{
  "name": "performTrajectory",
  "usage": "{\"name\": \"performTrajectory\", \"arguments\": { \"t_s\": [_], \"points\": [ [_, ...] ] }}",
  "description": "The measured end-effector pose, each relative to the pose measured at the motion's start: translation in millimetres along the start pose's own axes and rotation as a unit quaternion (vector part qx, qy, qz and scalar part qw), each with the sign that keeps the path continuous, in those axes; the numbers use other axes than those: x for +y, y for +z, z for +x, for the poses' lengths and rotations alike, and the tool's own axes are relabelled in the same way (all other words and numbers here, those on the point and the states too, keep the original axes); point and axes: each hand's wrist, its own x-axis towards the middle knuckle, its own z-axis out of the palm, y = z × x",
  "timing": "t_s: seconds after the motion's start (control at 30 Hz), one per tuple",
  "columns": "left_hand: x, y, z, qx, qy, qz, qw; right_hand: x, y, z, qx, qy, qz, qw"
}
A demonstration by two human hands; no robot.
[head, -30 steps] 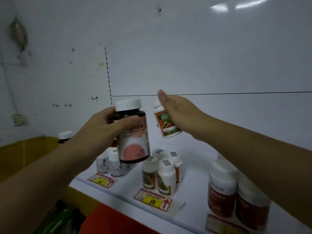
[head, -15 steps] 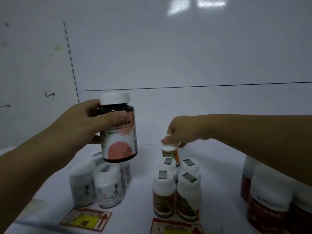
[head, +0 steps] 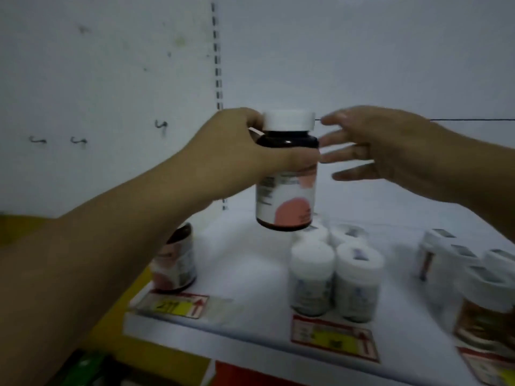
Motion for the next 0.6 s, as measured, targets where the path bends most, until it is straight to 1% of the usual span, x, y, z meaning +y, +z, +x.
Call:
{"name": "performTrajectory", "arguments": {
  "t_s": [0.07, 0.13, 0.23, 0.33, 0.4, 0.5, 0.6],
  "points": [
    [-13.9, -13.6, -5.7, -0.004, 0.019, 0.044, 0.999, -18.8, 37.3, 8.5, -0.043, -0.031, -0.059, 0.997],
    [-29.2, -29.4, -10.0, -0.007, 0.023, 0.068, 0.997, -29.1, 62.8, 18.9, -0.062, -0.035, -0.102, 0.992],
    [-49.3, -53.1, -15.9, -0.042, 0.003, 0.106, 0.993, -34.0, 87.1, 32.7, -0.071, -0.008, -0.126, 0.989],
    [-65.3, -75.3, -24.1, -0.107, 0.017, 0.191, 0.976, -25.1, 110.5, 45.0, -0.064, 0.027, -0.16, 0.985],
    [-77.5, -86.0, -30.7, -0.136, 0.009, 0.223, 0.965, -12.9, 124.3, 49.2, -0.058, 0.053, -0.193, 0.978],
    [-92.3, -89.9, -37.9, -0.145, 0.012, 0.245, 0.959, 4.1, 140.2, 49.0, -0.071, 0.088, -0.217, 0.97],
    [-98.8, -90.3, -37.4, -0.127, 0.034, 0.239, 0.962, 19.3, 155.3, 43.7, -0.081, 0.119, -0.222, 0.964]
  ]
}}
